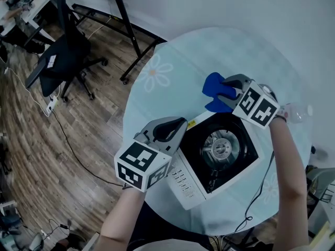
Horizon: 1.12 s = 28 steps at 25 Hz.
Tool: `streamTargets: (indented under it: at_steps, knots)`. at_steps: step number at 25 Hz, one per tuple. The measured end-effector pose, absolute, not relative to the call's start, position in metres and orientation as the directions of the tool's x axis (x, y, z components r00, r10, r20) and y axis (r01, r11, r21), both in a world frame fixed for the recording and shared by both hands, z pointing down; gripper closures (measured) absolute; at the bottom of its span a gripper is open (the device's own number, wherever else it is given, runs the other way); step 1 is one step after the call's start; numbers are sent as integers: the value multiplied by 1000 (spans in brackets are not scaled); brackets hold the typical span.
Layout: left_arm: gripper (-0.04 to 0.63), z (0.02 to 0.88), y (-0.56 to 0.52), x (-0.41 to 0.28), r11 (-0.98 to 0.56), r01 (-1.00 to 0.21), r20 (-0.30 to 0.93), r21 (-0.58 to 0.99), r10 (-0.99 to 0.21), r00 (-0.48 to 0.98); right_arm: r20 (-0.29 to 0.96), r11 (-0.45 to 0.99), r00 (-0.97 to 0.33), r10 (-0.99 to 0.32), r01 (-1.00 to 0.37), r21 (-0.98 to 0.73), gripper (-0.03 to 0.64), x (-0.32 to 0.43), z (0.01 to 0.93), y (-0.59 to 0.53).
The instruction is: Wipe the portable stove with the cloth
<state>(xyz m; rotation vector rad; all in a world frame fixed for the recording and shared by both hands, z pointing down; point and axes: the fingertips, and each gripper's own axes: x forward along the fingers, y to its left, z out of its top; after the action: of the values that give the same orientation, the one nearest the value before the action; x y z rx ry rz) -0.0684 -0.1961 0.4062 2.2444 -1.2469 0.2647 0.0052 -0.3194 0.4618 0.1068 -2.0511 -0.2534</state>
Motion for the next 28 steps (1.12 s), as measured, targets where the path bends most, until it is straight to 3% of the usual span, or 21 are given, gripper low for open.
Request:
streamTargets:
  at_steps: [18,28]
  knots:
    - [566,410,-191,-56,-437,-820,439,370,-696,569,789,932,-517,-332,-308,190,482,57,454,-347]
    - [566,406,-183,-40,-468,-802,430,372,-679,595,779,894,-470,-416,-369,254,489,82,455,-330]
